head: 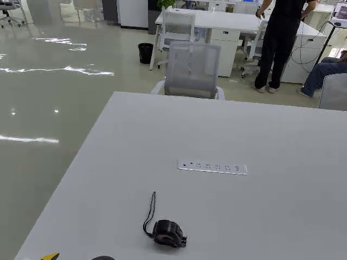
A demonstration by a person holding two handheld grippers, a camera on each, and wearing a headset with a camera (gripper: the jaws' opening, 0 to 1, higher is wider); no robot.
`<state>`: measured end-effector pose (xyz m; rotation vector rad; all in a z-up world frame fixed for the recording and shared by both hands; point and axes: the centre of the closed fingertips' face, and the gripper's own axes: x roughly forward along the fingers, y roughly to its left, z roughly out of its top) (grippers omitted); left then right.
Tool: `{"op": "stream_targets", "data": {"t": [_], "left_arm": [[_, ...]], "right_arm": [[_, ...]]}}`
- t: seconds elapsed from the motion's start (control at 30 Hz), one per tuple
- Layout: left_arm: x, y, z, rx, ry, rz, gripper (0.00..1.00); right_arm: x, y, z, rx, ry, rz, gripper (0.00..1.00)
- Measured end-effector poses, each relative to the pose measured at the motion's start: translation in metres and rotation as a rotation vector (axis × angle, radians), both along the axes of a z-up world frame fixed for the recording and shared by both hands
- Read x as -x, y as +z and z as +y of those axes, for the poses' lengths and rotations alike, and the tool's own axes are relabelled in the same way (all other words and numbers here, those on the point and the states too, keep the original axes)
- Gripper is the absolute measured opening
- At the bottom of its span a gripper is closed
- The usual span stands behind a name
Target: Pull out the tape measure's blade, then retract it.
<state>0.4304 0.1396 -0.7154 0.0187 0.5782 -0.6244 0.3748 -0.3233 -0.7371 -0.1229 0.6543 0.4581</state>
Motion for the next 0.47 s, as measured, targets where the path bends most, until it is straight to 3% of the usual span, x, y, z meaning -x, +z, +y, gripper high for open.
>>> {"op": "stream_targets", "data": {"t": [0.47], "left_arm": [[0.0014, -0.0002, 0.0, 0.002, -0.001, 0.0, 0.99]], "right_arm": [[0.0011, 0.0003, -0.0017, -0.002, -0.007, -0.003, 1.0]]}}
